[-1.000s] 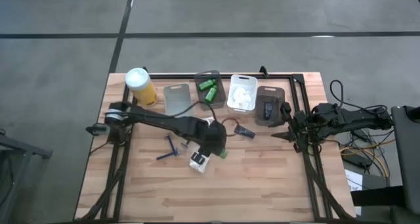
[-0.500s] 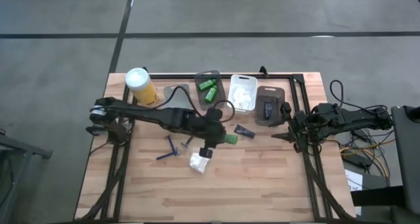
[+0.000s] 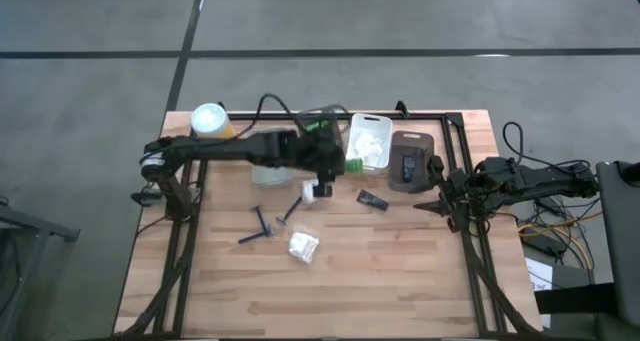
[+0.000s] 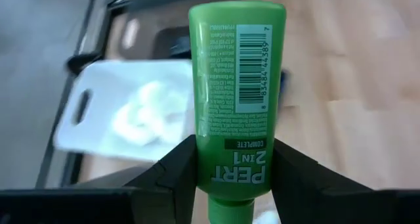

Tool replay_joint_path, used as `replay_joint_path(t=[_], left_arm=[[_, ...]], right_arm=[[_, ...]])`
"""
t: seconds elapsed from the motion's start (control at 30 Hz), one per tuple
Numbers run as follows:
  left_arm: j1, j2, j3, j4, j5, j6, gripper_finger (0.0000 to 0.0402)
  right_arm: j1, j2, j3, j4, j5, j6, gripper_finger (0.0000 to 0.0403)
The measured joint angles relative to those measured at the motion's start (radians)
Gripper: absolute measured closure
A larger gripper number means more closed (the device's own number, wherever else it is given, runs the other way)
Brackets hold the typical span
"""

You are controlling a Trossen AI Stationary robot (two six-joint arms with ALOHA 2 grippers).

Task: Pick & Place Travel size toiletries
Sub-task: Put the green shampoo into the left black bin

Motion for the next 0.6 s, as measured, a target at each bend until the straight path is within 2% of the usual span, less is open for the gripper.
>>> replay_joint_path(t=[0.37,0.6], left_arm=[[0.237,0.000,0.000,0.000,-0.001,0.001,0.0243],[0.310,0.000,0.000,0.005,-0.002,0.002,0.0243]], right_arm=[[0.000,0.000,0.000,0.000,0.000,0.000,0.0265],[0.000,0.000,0.000,0.000,0.000,0.000,0.0283]])
